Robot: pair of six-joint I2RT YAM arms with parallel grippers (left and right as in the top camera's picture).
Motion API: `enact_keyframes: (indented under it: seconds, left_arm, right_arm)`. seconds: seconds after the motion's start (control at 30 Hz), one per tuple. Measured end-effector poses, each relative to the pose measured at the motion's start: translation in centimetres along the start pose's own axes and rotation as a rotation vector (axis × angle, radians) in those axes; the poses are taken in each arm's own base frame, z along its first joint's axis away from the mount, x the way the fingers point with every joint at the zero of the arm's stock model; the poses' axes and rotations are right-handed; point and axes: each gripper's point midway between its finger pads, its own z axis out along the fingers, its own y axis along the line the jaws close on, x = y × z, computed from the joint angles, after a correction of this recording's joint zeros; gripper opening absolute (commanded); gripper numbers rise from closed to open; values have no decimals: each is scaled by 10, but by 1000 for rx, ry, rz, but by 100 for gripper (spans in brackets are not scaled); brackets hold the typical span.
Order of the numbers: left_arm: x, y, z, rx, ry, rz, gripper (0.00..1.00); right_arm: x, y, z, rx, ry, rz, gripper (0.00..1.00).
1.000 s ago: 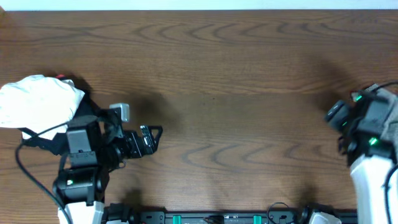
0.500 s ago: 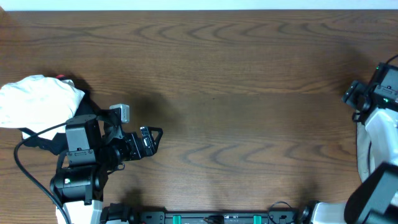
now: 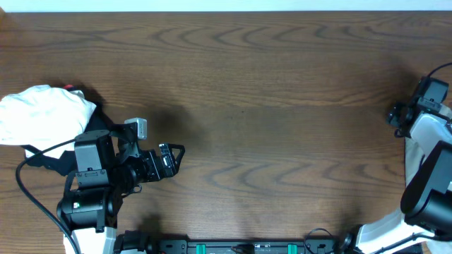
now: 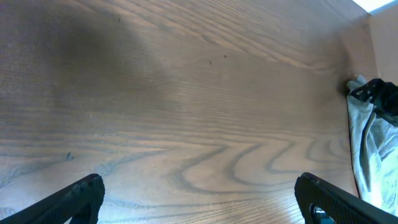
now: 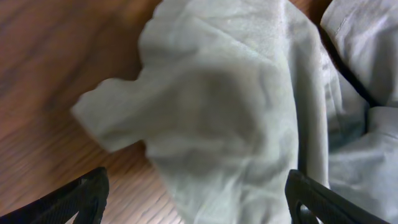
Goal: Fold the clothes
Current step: 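Reach the right gripper to the khaki trousers and grasp them, then drag the trousers with the right gripper toward the table center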
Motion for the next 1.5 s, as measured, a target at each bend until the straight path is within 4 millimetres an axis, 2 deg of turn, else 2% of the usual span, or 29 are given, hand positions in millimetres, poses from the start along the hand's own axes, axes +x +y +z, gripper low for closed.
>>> enact_keyframes:
  seconds: [0.1,0.17,0.2,0.23,0.27,0.53,0.63,0.73,0.8,0.9,1.0,1.03,1.07,1.1,1.13,1.17,1.2,1.27,1.37,1.5]
  left_arm:
    - [0,0,0,0,0,0,99]
    - [0,0,0,0,-1,0,99]
    - [0,0,0,0,-1,0,99]
    - [0,0,0,0,-1,1,99]
    - [0,0,0,1,-1,0,99]
    - [0,0,0,0,-2,1,99]
    - [-2,-1,0,2,-9,6,99]
    - [-4,-1,0,4,-17,11,99]
    - [-5,-1,0,4,-20,13,99]
    - [-6,-1,0,5,-22,14,99]
    - [-6,-1,0,5,-22,14,99]
    - [-6,-1,0,5,-21,14,99]
    - [-6,-1,0,5,-21,14,99]
    - [-6,-1,0,5,-21,14,99]
    - [-6,-1,0,5,-21,14,99]
    - [-6,-1,0,5,-21,14,99]
    - [-6,-1,0,5,-21,14,99]
    - [-5,-1,0,5,-20,13,99]
    - [-4,-1,0,4,-16,11,99]
    - [-4,-1,0,4,-14,9,99]
  right_arm:
    - [2,2,11,6,0,-1,84]
    - [2,5,17,1,-3,-4,72]
    - [2,7,20,-6,-5,-4,56]
    - [1,9,21,-11,-12,-4,15]
    - [-1,11,22,-19,-19,-4,1]
    - [-8,23,21,-80,-45,11,1]
    - [-14,41,9,-153,-63,-7,1]
    - [-33,73,-22,-270,-111,-45,1]
    - [-52,101,-53,-354,-164,-85,1]
    - [-79,155,-120,-499,-262,-182,1]
    - [-81,217,-191,-658,-334,-309,1]
    - [-75,241,-217,-715,-359,-365,1]
    - [-65,264,-241,-772,-383,-425,6]
    - [-53,284,-263,-821,-401,-481,22]
    - [-37,304,-285,-870,-423,-546,52]
    - [-24,319,-301,-906,-439,-592,63]
    - [-9,332,-318,-932,-460,-640,69]
    - [15,351,-342,-952,-498,-715,72]
    - [30,356,-350,-893,-519,-758,85]
    - [33,335,-322,-741,-448,-753,99]
